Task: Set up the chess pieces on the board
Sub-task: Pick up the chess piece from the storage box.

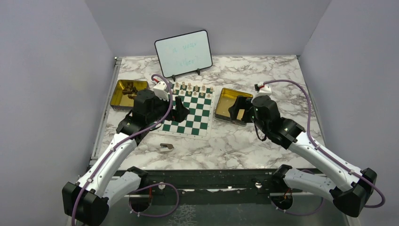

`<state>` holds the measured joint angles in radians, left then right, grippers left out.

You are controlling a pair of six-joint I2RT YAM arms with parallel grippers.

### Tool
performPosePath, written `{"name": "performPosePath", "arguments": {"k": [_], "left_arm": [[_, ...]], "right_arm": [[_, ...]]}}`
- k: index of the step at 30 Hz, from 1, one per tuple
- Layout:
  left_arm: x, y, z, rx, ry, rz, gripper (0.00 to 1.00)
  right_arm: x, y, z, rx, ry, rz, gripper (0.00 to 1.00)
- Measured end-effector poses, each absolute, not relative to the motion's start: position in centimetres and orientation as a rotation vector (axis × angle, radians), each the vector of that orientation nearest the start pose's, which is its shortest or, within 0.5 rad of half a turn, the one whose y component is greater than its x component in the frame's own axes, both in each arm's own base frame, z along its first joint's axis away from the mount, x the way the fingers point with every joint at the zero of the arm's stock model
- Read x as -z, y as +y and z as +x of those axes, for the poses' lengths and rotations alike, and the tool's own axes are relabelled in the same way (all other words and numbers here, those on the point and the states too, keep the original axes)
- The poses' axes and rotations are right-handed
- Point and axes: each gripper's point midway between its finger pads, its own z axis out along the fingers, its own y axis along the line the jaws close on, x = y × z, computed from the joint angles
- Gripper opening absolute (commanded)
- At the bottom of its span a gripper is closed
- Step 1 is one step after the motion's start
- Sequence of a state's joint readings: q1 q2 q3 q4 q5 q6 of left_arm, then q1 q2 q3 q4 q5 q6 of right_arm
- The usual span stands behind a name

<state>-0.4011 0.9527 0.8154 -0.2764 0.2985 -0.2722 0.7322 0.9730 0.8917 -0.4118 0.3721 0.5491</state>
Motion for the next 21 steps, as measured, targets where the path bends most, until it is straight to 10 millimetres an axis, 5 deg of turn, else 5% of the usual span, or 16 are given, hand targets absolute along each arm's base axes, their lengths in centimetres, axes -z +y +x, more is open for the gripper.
{"name": "performPosePath", "arguments": {"k": [11, 21], "left_arm": [[-22.0, -17.2, 27.9, 0.658, 2.02, 0.257, 0.99], [-20.7, -10.2, 33.1, 0.239, 2.05, -0.25, 0.92]], "right_arm": [[-22.4, 18.8, 26.3, -0.461, 2.066, 0.016, 1.0], [-23.5, 19.1, 24.7, -0.526, 2.027, -0.136, 0.98]]}}
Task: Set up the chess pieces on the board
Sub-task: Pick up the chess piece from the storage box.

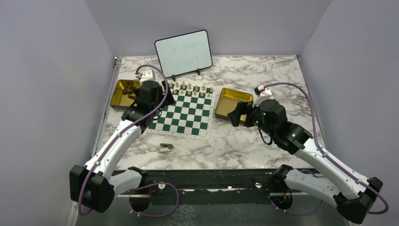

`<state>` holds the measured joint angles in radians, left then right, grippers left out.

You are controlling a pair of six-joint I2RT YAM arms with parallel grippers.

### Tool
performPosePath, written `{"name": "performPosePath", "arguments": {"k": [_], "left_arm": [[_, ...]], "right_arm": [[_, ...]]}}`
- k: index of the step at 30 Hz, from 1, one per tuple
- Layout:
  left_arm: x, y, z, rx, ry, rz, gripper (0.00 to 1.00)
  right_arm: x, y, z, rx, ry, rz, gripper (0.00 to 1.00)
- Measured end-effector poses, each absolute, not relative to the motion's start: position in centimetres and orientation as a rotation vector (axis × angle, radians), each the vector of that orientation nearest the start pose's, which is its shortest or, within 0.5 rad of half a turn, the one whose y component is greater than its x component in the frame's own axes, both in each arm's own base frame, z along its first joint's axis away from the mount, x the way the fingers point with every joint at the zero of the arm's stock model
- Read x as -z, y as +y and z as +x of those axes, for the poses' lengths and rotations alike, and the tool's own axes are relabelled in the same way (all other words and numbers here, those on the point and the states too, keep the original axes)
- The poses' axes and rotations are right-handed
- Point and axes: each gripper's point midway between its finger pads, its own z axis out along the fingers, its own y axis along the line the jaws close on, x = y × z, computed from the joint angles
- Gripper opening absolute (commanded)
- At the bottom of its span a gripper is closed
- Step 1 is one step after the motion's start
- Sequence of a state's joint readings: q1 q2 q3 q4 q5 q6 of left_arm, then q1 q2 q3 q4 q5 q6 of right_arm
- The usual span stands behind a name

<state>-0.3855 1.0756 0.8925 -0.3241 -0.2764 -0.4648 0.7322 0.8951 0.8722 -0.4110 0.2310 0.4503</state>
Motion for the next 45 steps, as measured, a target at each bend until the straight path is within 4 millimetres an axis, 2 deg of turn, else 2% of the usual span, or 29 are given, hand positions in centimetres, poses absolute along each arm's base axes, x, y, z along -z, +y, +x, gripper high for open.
{"name": "performPosePath", "arguments": {"k": [3, 5, 7, 8, 14, 19, 25, 27, 31, 34, 41, 45], "left_arm": [[-20.9, -8.5, 35.1, 0.16, 2.054, -0.334, 0.85], [-21.1, -7.0, 36.5, 0.121, 2.051, -0.385, 0.75], [-21.1, -4.9, 38.1, 0.073, 2.046, -0.447, 0.63], [-21.1, -3.9, 38.8, 0.051, 2.048, -0.475, 0.6], [-20.4, 0.6, 42.3, -0.079, 2.064, -0.584, 0.6], [-19.9, 3.2, 44.9, -0.167, 2.061, -0.633, 0.6], [-16.5, 6.6, 47.8, -0.26, 2.116, -0.681, 0.56], [-15.0, 7.7, 48.4, -0.286, 2.142, -0.694, 0.51], [-12.3, 9.2, 49.3, -0.319, 2.191, -0.708, 0.47], [-11.4, 9.7, 50.1, -0.32, 2.208, -0.702, 0.45], [-11.7, 10.0, 51.0, -0.279, 2.206, -0.687, 0.42], [-11.0, 9.6, 51.4, -0.248, 2.221, -0.677, 0.39]], "right_arm": [[-23.7, 19.1, 23.8, -0.558, 2.012, -0.175, 0.97], [-23.9, 19.2, 23.2, -0.587, 1.998, -0.2, 0.89], [-24.4, 19.4, 22.8, -0.616, 1.978, -0.221, 0.87], [-24.6, 19.5, 22.7, -0.63, 1.966, -0.232, 0.86], [-25.3, 20.1, 21.9, -0.692, 1.925, -0.274, 0.85], [-25.5, 20.1, 21.6, -0.71, 1.91, -0.284, 0.86], [-25.7, 20.0, 21.5, -0.711, 1.904, -0.282, 0.86], [-25.8, 20.0, 21.5, -0.713, 1.901, -0.28, 0.86], [-26.0, 20.0, 21.4, -0.723, 1.898, -0.269, 0.86], [-26.0, 20.0, 21.4, -0.732, 1.901, -0.258, 0.86], [-26.0, 20.2, 21.5, -0.743, 1.902, -0.244, 0.86], [-26.0, 20.3, 21.6, -0.744, 1.905, -0.24, 0.86]]}}
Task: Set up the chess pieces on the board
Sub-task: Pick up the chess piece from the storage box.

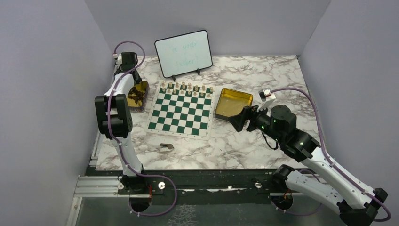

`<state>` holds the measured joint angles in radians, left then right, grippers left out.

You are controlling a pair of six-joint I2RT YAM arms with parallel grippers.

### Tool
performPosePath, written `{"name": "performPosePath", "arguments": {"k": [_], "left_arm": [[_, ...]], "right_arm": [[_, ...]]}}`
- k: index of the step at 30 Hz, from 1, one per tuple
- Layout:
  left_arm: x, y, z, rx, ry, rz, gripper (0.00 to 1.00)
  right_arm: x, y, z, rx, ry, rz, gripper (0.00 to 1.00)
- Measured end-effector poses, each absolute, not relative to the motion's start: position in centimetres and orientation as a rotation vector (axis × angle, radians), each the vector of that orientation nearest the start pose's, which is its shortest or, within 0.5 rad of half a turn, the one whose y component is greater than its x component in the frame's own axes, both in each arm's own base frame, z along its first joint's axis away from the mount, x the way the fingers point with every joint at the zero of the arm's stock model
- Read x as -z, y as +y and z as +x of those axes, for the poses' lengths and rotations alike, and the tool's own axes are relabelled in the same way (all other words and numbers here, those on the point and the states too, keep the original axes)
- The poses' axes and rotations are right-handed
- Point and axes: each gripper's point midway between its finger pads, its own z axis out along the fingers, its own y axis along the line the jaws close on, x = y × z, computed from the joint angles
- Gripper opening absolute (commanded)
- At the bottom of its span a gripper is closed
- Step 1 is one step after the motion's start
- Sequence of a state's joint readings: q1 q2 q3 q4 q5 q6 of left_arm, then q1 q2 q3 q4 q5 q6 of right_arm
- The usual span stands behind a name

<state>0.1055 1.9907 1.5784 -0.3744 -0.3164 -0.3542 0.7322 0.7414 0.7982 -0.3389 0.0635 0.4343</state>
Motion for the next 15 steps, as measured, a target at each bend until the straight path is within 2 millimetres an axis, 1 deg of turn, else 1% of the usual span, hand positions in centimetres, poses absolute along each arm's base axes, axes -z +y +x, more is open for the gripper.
{"name": "performPosePath", "arguments": {"k": [4, 7, 10, 15], "left_arm": [[-9.4, 9.3, 51.5, -0.241, 2.256, -0.673, 0.36], [-8.4, 9.3, 51.4, -0.244, 2.278, -0.673, 0.36], [-8.2, 9.3, 51.4, -0.245, 2.283, -0.674, 0.34], [-8.6, 9.4, 51.6, -0.244, 2.273, -0.672, 0.34]], "right_arm": [[-26.0, 20.3, 21.6, -0.744, 1.905, -0.235, 0.86], [-26.0, 20.2, 21.6, -0.743, 1.904, -0.234, 0.87], [-26.1, 20.2, 21.6, -0.743, 1.901, -0.23, 0.86], [-26.4, 20.1, 21.5, -0.75, 1.894, -0.221, 0.86]]}}
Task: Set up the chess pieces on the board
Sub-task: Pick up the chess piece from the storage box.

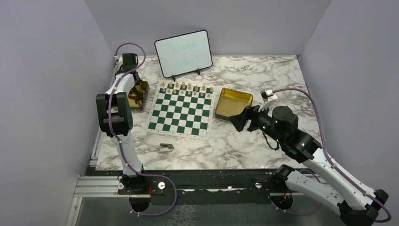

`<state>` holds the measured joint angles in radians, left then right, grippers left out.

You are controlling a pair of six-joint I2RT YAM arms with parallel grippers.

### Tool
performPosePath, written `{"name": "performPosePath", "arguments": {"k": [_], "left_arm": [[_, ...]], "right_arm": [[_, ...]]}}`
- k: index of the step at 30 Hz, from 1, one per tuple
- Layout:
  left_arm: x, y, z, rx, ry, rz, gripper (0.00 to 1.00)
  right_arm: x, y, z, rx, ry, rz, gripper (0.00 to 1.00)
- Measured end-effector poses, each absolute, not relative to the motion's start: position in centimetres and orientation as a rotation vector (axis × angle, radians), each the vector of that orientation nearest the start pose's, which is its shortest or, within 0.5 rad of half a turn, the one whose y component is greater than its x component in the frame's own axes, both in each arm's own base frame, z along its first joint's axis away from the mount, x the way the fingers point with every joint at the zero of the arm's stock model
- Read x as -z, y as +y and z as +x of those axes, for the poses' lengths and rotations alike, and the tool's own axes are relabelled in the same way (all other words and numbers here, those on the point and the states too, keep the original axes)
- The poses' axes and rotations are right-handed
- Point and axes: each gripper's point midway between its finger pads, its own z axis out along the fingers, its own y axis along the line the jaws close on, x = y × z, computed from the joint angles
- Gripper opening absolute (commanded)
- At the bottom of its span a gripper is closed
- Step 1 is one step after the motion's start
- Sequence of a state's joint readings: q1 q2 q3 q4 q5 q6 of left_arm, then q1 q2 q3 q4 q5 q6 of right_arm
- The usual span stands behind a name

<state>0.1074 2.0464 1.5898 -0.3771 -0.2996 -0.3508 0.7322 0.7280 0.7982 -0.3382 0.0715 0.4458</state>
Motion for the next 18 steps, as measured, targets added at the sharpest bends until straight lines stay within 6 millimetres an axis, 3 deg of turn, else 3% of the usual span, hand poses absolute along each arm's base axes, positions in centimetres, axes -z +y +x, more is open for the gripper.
{"name": "performPosePath", "arguments": {"k": [5, 18], "left_arm": [[-8.8, 9.8, 51.8, -0.245, 2.264, -0.68, 0.34], [-6.8, 10.0, 51.5, -0.247, 2.307, -0.688, 0.3]], "right_arm": [[-26.5, 19.9, 21.6, -0.747, 1.887, -0.213, 0.86], [-26.6, 19.8, 21.7, -0.74, 1.884, -0.204, 0.86]]}}
